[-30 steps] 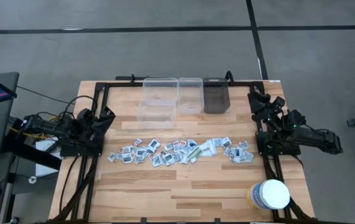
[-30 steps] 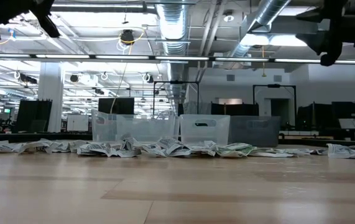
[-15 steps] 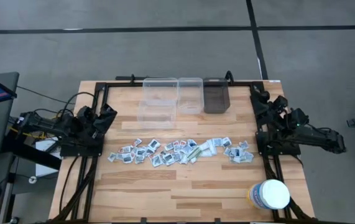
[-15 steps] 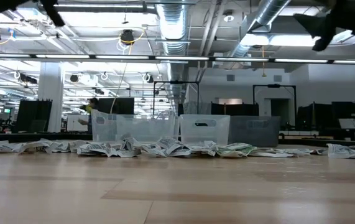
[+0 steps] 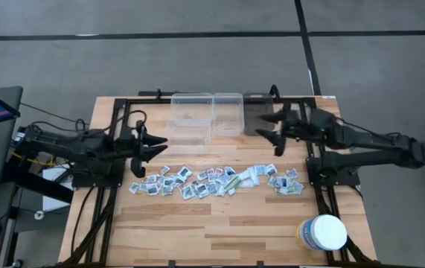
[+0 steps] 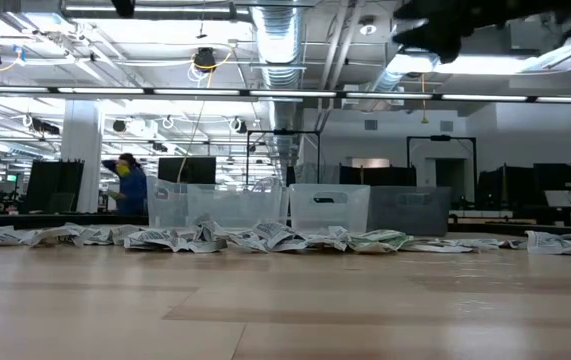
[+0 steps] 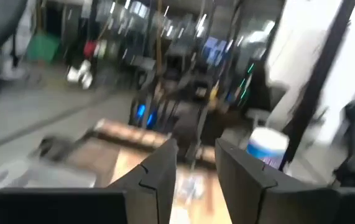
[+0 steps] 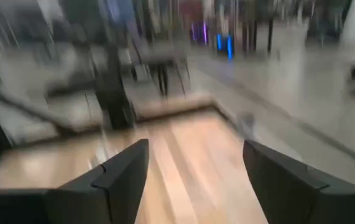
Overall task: Pick & Place First Aid Supplies
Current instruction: Put the bandage pack into the black transparent bin
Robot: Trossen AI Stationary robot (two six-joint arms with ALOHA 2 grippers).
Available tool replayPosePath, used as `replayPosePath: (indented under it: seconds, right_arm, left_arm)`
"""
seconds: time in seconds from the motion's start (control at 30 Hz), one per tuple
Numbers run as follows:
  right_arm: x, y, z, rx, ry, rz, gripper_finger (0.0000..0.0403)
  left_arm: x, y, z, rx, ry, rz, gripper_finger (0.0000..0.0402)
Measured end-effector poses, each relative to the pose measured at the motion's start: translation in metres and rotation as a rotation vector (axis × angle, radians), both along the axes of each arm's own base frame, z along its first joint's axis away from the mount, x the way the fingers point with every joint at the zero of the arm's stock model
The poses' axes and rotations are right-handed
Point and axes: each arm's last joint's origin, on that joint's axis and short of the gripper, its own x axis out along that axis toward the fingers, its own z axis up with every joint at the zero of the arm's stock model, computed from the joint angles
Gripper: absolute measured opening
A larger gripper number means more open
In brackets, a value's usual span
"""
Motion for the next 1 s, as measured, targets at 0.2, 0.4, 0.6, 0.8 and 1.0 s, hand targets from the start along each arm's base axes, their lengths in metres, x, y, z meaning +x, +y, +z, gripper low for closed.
replayPosePath:
  seconds: [0.2,0.4,0.6,0.8,1.0]
  right_arm:
    - [0.020,-0.012,0.013,-0.014,0.354,-0.016,0.0255]
    - [0.031,-0.023,-0.001,0.051,0.610,-0.034,0.0255]
    - [0.039,-0.028,-0.033,0.172,0.855,-0.060,0.0255]
    - [0.057,-0.025,-0.059,0.242,0.974,-0.013,0.0255]
    - [0.076,-0.014,-0.083,0.235,1.071,0.054,0.0255]
  left_arm:
    - [-0.006,0.007,0.002,-0.034,0.208,0.048,0.0112]
    - [-0.004,0.012,-0.019,-0.102,0.403,0.105,0.0112]
    - [0.005,0.012,-0.025,-0.109,0.470,0.117,0.0112]
    - [0.015,0.010,-0.030,-0.101,0.511,0.121,0.0112]
    - [0.021,0.009,-0.033,-0.097,0.532,0.123,0.0112]
